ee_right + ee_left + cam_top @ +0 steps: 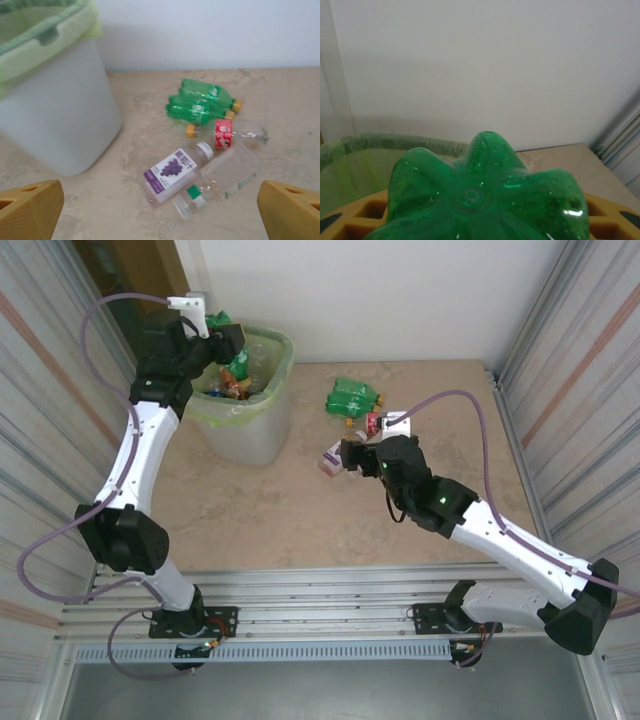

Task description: Put the plastic bottles in the bin

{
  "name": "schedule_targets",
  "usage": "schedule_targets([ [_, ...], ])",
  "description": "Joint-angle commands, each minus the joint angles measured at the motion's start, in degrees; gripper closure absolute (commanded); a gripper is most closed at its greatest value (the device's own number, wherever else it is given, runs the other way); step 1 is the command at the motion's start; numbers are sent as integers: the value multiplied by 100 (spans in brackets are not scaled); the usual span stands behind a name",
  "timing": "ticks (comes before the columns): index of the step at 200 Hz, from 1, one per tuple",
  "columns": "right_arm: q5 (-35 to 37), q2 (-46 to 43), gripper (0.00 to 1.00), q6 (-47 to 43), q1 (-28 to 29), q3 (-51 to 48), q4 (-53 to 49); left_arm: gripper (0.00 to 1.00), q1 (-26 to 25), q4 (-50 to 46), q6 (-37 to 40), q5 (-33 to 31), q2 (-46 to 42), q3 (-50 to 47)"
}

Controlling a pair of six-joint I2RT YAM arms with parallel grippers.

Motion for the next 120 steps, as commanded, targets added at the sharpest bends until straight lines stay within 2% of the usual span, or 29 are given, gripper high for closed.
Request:
schedule_targets([
  [1, 95, -115, 3, 571, -179, -34, -432, 60, 91, -299, 191, -218, 98, 122],
  [37, 261, 2, 2, 1026, -429, -29, -854, 53, 122, -515, 144, -288, 302, 81],
  [70, 255, 181, 3, 1238, -589, -35, -1097, 32, 138, -634, 112, -293, 422, 2],
  [91, 133, 285, 2, 1298, -668, 11, -1255, 15, 149, -705, 81, -361, 440, -15],
  [120, -22, 330, 2, 1361, -747, 40, -1389, 5, 173, -735, 102, -535, 355, -4],
])
